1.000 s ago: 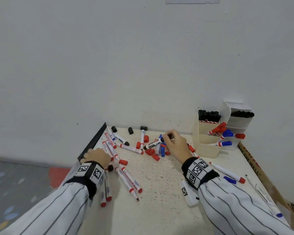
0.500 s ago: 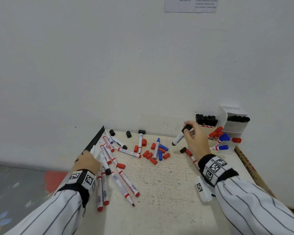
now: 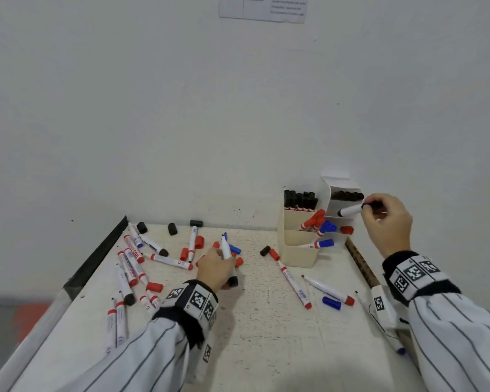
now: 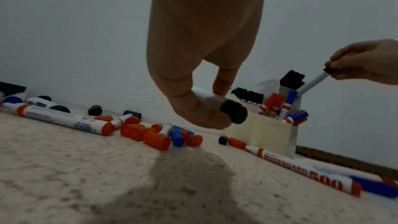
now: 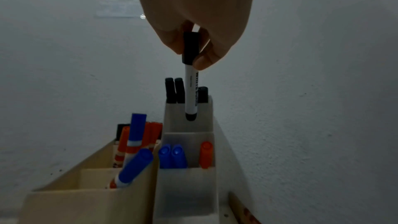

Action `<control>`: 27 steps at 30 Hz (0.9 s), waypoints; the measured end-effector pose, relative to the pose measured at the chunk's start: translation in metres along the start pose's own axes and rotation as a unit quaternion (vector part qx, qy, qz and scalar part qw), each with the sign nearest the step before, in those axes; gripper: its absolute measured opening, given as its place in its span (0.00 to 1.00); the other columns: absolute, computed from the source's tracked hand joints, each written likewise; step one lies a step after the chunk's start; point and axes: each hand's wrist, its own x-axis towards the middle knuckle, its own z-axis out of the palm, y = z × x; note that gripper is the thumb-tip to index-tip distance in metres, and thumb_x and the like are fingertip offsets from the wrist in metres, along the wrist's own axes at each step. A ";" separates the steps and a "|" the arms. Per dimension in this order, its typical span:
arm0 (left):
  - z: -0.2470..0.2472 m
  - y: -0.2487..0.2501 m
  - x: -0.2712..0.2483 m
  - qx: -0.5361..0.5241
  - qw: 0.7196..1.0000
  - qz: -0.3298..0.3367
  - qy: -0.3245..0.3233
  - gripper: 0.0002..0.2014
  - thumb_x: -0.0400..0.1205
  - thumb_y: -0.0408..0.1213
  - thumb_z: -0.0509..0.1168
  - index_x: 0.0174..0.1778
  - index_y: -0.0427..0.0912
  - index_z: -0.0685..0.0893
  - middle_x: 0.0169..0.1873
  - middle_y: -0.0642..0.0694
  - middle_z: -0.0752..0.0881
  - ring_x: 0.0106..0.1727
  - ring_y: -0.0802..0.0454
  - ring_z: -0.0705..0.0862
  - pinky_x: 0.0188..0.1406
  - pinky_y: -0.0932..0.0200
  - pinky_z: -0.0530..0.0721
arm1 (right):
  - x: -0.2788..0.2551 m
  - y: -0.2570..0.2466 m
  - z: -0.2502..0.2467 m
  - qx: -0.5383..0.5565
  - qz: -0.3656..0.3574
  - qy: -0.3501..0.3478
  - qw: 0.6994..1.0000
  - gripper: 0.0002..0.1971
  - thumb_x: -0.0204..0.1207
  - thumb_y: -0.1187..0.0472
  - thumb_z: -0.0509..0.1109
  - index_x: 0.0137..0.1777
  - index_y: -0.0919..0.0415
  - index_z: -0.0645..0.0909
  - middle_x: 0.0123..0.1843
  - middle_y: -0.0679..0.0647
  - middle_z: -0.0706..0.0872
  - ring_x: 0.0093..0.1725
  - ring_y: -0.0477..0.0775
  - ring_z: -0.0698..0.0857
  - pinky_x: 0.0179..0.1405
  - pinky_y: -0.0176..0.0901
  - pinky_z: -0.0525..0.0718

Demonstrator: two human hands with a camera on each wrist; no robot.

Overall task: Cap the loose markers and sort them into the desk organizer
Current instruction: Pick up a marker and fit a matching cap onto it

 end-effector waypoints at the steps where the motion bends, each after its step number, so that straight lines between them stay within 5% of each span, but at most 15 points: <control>1: 0.006 -0.003 0.002 0.016 1.000 -0.002 -0.008 0.16 0.81 0.38 0.65 0.63 0.39 0.73 0.56 0.42 0.81 0.49 0.47 0.85 0.45 0.49 0.89 | -0.001 0.008 0.000 -0.009 -0.001 -0.004 1.000 0.07 0.71 0.76 0.67 0.46 0.69 0.83 0.44 0.61 0.84 0.42 0.54 0.80 0.43 0.16 0.74; 5: 0.019 -0.014 0.007 0.074 0.997 0.023 -0.006 0.17 0.81 0.39 0.66 0.64 0.38 0.75 0.54 0.44 0.80 0.52 0.46 0.80 0.56 0.52 0.83 | -0.003 0.029 0.009 -0.042 -0.011 -0.013 0.999 0.08 0.71 0.78 0.67 0.47 0.70 0.84 0.48 0.65 0.83 0.44 0.53 0.79 0.47 0.17 0.73; 9: 0.025 -0.020 0.011 0.116 0.991 0.065 -0.009 0.11 0.81 0.36 0.64 0.58 0.38 0.76 0.49 0.47 0.76 0.50 0.51 0.76 0.50 0.57 0.77 | -0.004 0.037 0.025 -0.056 0.053 -0.031 0.997 0.08 0.73 0.76 0.67 0.50 0.69 0.83 0.55 0.67 0.75 0.47 0.60 0.79 0.52 0.41 0.77; 15: 0.030 -0.024 0.016 0.125 0.989 0.077 -0.006 0.12 0.81 0.38 0.64 0.59 0.38 0.77 0.52 0.43 0.80 0.51 0.49 0.79 0.53 0.56 0.80 | -0.003 0.050 0.042 -0.093 0.078 -0.046 0.992 0.07 0.70 0.77 0.69 0.48 0.72 0.81 0.51 0.69 0.78 0.42 0.63 0.79 0.50 0.54 0.83; 19: 0.033 -0.028 0.014 0.122 0.989 0.078 -0.014 0.20 0.82 0.39 0.63 0.70 0.38 0.75 0.60 0.41 0.82 0.60 0.47 0.81 0.56 0.58 0.80 | -0.004 0.052 0.049 -0.122 0.083 -0.062 0.987 0.07 0.73 0.75 0.67 0.50 0.72 0.82 0.52 0.69 0.79 0.37 0.61 0.79 0.41 0.37 0.74; 23: 0.033 -0.027 0.012 0.114 0.990 0.084 -0.015 0.19 0.83 0.38 0.62 0.70 0.37 0.75 0.61 0.41 0.82 0.60 0.47 0.81 0.54 0.59 0.79 | -0.003 0.055 0.050 -0.160 0.092 -0.071 0.980 0.08 0.76 0.71 0.65 0.53 0.71 0.81 0.53 0.69 0.81 0.50 0.67 0.80 0.45 0.41 0.70; 27: 0.034 -0.028 0.011 0.103 0.992 0.079 -0.011 0.19 0.83 0.37 0.61 0.71 0.37 0.75 0.61 0.41 0.82 0.58 0.48 0.81 0.54 0.60 0.78 | -0.002 0.054 0.050 -0.173 0.149 -0.109 0.968 0.12 0.78 0.69 0.62 0.60 0.69 0.78 0.51 0.69 0.82 0.52 0.67 0.80 0.47 0.48 0.75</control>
